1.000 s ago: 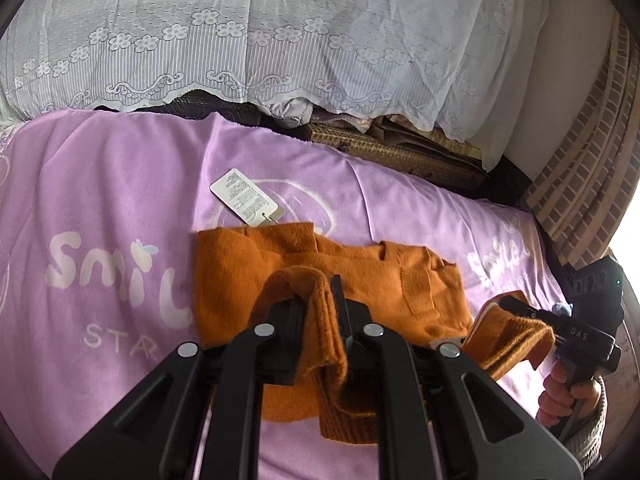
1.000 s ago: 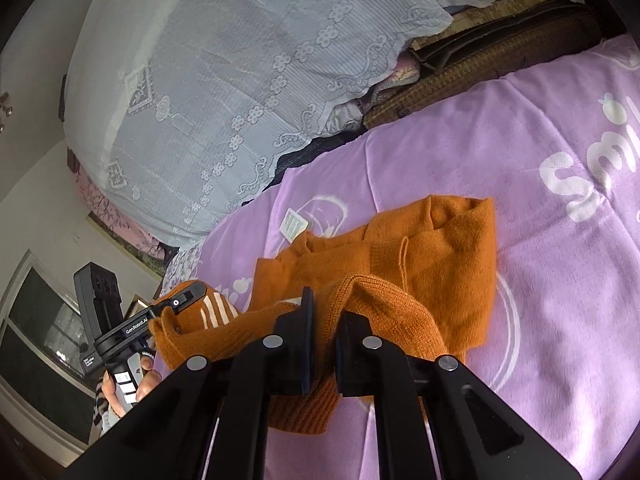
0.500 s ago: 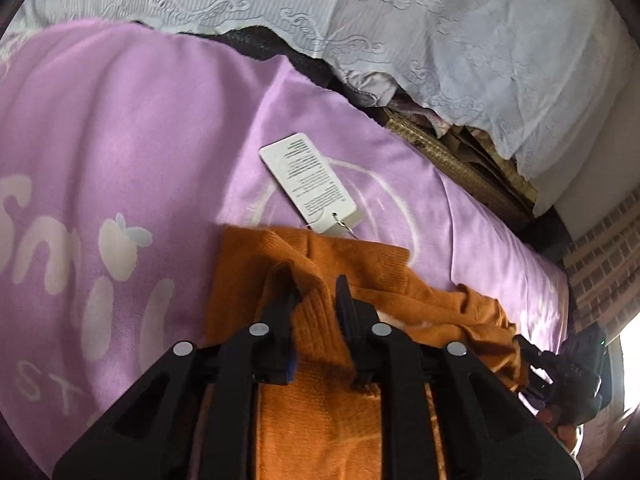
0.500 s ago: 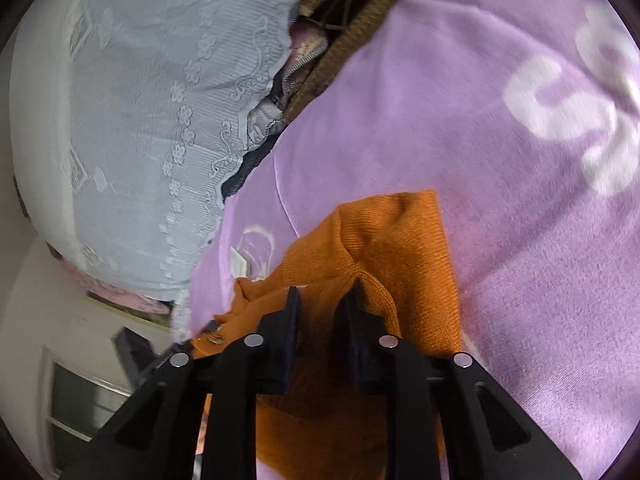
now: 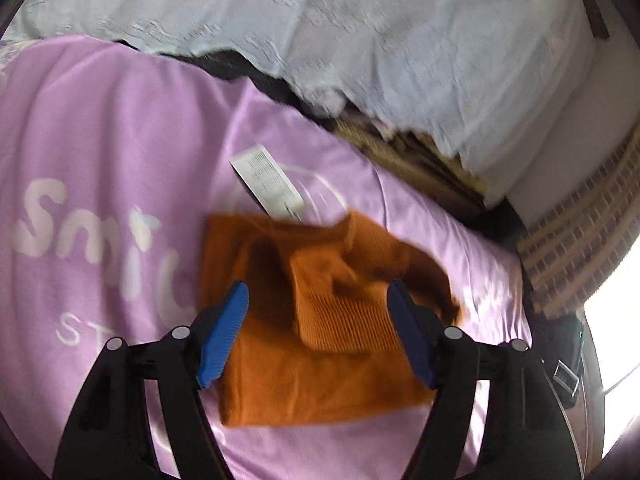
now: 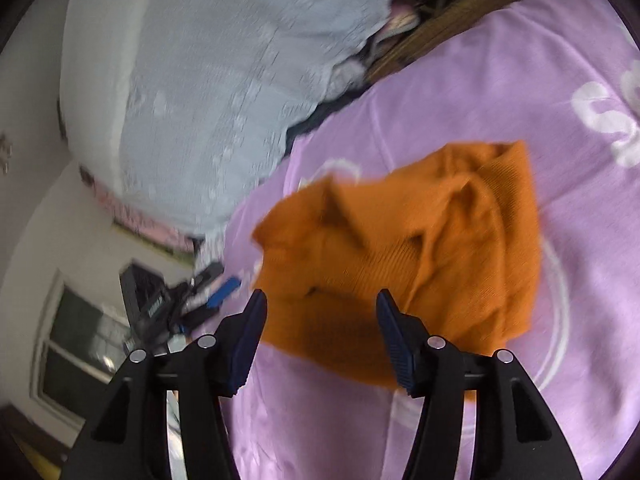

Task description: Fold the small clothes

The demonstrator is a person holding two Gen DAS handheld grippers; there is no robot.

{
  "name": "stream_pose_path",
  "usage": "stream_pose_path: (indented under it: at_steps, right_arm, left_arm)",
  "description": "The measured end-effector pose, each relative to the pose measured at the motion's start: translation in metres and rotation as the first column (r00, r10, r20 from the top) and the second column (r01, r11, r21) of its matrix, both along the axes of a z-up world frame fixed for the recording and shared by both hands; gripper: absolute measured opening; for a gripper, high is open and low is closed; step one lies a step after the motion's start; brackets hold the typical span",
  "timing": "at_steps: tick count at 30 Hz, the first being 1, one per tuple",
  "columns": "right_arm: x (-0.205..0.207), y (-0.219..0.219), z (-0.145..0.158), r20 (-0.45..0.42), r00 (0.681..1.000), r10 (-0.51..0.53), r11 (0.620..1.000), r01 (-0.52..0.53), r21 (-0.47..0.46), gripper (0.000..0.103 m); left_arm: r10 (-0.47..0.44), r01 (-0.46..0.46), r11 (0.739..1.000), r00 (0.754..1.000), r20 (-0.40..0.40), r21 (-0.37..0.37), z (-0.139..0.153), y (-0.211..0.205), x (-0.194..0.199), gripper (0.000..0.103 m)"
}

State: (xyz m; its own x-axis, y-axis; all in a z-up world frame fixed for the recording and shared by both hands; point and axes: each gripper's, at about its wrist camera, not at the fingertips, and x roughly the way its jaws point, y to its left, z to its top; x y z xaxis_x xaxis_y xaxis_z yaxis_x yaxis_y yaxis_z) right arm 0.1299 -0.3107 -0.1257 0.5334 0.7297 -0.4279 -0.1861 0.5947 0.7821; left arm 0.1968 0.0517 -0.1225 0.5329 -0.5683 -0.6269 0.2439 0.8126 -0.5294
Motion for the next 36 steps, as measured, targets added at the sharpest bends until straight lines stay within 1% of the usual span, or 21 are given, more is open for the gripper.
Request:
stream_pose_path:
  at_steps: [1, 2, 5, 7, 8, 9, 10, 11, 13, 14, 16, 17, 20, 22, 23, 24, 26, 28, 31, 34, 36]
  right_arm:
    - [-0.002, 0.009, 0.000, 0.003, 0.999, 0.033, 0.999, -0.033, -0.035, 0.058]
    - [-0.003, 0.023, 0.000, 0.007, 0.998, 0.070, 0.995, -0.069, -0.076, 0.058]
    - [0.005, 0.045, -0.008, -0.009, 0.992, 0.128, 0.980, -0.128, -0.152, 0.058]
    - [0.020, 0.055, -0.013, -0.022, 0.987, 0.156, 0.968, -0.158, -0.196, 0.055]
    - [0.029, 0.055, -0.013, -0.018, 0.988, 0.153, 0.968, -0.154, -0.198, 0.055]
    - [0.042, 0.050, -0.008, 0.000, 0.993, 0.116, 0.977, -0.114, -0.180, 0.055]
    - [0.054, 0.040, -0.002, 0.038, 0.998, 0.045, 0.988, -0.039, -0.150, 0.055]
    - [0.062, 0.027, 0.005, 0.088, 0.995, -0.057, 0.990, 0.067, -0.126, 0.055]
    - [0.071, 0.002, 0.015, 0.136, 0.963, -0.232, 0.966, 0.245, -0.085, 0.056]
    - [0.072, -0.008, 0.017, 0.135, 0.952, -0.276, 0.956, 0.287, -0.062, 0.057]
    - [0.062, -0.022, 0.018, 0.145, 0.943, -0.299, 0.953, 0.302, 0.003, 0.057]
    - [0.056, -0.026, 0.019, 0.162, 0.942, -0.296, 0.955, 0.298, 0.010, 0.057]
    - [0.045, -0.027, 0.023, 0.192, 0.940, -0.283, 0.953, 0.298, -0.056, 0.058]
    - [0.047, -0.021, 0.022, 0.181, 0.956, -0.230, 0.968, 0.244, -0.064, 0.058]
    - [0.045, -0.021, 0.022, 0.174, 0.963, -0.204, 0.974, 0.219, -0.067, 0.058]
    - [0.046, -0.018, 0.021, 0.165, 0.970, -0.180, 0.978, 0.195, -0.076, 0.058]
    - [0.042, -0.013, 0.020, 0.145, 0.979, -0.145, 0.984, 0.158, -0.086, 0.058]
    - [0.037, -0.011, 0.019, 0.118, 0.988, -0.103, 0.990, 0.114, -0.082, 0.058]
    - [0.028, -0.010, 0.020, 0.108, 0.991, -0.080, 0.993, 0.089, -0.078, 0.059]
    - [0.025, -0.010, 0.020, 0.109, 0.991, -0.078, 0.994, 0.086, -0.069, 0.060]
    - [0.028, -0.010, 0.017, 0.096, 0.992, -0.082, 0.994, 0.089, -0.067, 0.060]
  left_arm:
    - [-0.082, 0.082, 0.996, 0.996, -0.028, 0.017, -0.006, -0.011, 0.000, 0.075]
    - [-0.132, 0.134, 0.990, 0.990, -0.051, 0.040, -0.012, -0.021, -0.001, 0.077]
    - [-0.180, 0.193, 0.972, 0.978, -0.104, 0.134, -0.030, -0.046, 0.001, 0.077]
    - [-0.185, 0.202, 0.967, 0.976, -0.115, 0.153, -0.037, -0.055, 0.005, 0.077]
    - [-0.169, 0.185, 0.971, 0.979, -0.110, 0.155, -0.037, -0.057, 0.010, 0.077]
    - [-0.138, 0.151, 0.977, 0.986, -0.095, 0.148, -0.034, -0.056, 0.016, 0.077]
    - [-0.089, 0.099, 0.986, 0.993, -0.073, 0.137, -0.030, -0.052, 0.023, 0.077]
    - [-0.009, 0.015, 0.993, 0.999, -0.050, 0.121, -0.024, -0.044, 0.032, 0.077]
    - [0.099, -0.095, 0.991, 0.994, -0.040, 0.095, -0.019, -0.030, 0.047, 0.077]
    - [0.148, -0.144, 0.987, 0.988, -0.048, 0.074, -0.016, -0.022, 0.054, 0.077]
    - [0.173, -0.171, 0.984, 0.984, -0.032, 0.046, -0.008, -0.011, 0.055, 0.077]
    - [0.173, -0.172, 0.984, 0.985, -0.003, 0.044, -0.003, -0.008, 0.050, 0.077]
    - [0.163, -0.164, 0.986, 0.985, 0.056, 0.014, 0.003, -0.002, 0.029, 0.079]
    - [0.086, -0.086, 0.996, 0.995, 0.054, -0.015, 0.001, -0.006, 0.021, 0.079]
    - [0.020, -0.020, 1.000, 0.999, 0.048, 0.010, -0.001, -0.012, 0.017, 0.079]
    - [-0.016, 0.013, 0.998, 0.999, 0.044, 0.054, -0.001, -0.017, 0.015, 0.079]
    - [-0.029, 0.022, 0.983, 0.999, 0.037, 0.182, -0.005, -0.023, 0.013, 0.079]
    - [-0.040, 0.041, 0.974, 0.999, -0.005, 0.225, -0.013, -0.022, 0.015, 0.079]
    - [-0.116, 0.130, 0.955, 0.991, -0.067, 0.266, -0.027, -0.025, 0.011, 0.079]
    - [-0.190, 0.202, 0.895, 0.979, -0.070, 0.397, -0.035, -0.044, 0.002, 0.079]
    - [-0.190, 0.205, 0.851, 0.978, -0.081, 0.483, -0.041, -0.065, 0.010, 0.083]
